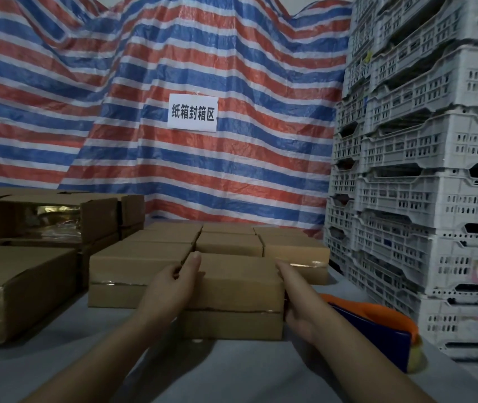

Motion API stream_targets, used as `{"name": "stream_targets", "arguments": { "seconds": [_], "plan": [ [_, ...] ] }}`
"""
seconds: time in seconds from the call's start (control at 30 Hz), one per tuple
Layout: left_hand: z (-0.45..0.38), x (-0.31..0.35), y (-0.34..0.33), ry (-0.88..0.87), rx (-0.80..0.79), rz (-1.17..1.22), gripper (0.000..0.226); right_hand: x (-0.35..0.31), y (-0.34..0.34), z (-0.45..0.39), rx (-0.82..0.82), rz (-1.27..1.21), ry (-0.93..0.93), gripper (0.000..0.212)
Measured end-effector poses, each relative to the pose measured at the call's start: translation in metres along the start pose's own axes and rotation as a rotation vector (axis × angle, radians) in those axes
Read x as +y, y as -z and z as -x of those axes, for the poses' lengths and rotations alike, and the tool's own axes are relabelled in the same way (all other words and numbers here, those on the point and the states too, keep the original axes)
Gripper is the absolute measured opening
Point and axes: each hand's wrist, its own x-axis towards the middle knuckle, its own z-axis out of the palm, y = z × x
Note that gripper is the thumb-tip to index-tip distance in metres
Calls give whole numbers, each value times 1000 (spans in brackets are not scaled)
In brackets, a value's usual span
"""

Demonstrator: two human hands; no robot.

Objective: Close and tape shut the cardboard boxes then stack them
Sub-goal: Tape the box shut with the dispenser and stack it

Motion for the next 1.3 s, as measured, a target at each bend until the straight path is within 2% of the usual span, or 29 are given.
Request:
{"name": "stream_targets", "arguments": {
  "seconds": [0.1, 0.17, 0.23, 0.3, 0.37, 0.43, 0.53, 0.63, 0.83, 1.03, 1.17, 1.3],
  "plan": [
    [9, -2, 5, -4, -9, -93, 52, 7, -1, 9, -3, 18, 40, 52],
    [18, -7, 11, -50, 14, -255, 72, 13, -1, 16, 23, 160, 78, 61],
    [24, -13, 16, -207, 97, -511, 92, 20, 0, 25, 72, 427, 215, 75],
    [25, -15, 18, -420, 171, -744, 90, 25, 4, 33, 142, 832, 459, 90],
    [20, -18, 16, -511, 166, -844, 86, 26, 5, 37, 223, 1205, 672, 88],
    [11, -19, 14, -512, 147, -860, 83, 23, 1, 32, 228, 1345, 722, 74],
    [-10, -18, 8, -493, 139, -888, 79, 14, -8, 18, 219, 1388, 708, 54],
    [-30, -20, 0, -459, 127, -939, 78, 4, -12, -1, 211, 1425, 624, 49],
    [-48, -31, -10, -413, 146, -979, 77, 9, -22, -24, 209, 1339, 556, 56],
    [-47, -41, -6, -480, 196, -971, 79, 23, -22, -29, 207, 1233, 618, 67],
    [-44, -39, -7, -481, 209, -949, 79, 24, -23, -28, 200, 1207, 639, 66],
    [-39, -38, -6, -480, 207, -918, 78, 26, -23, -30, 272, 1103, 588, 76]
  ]
}}
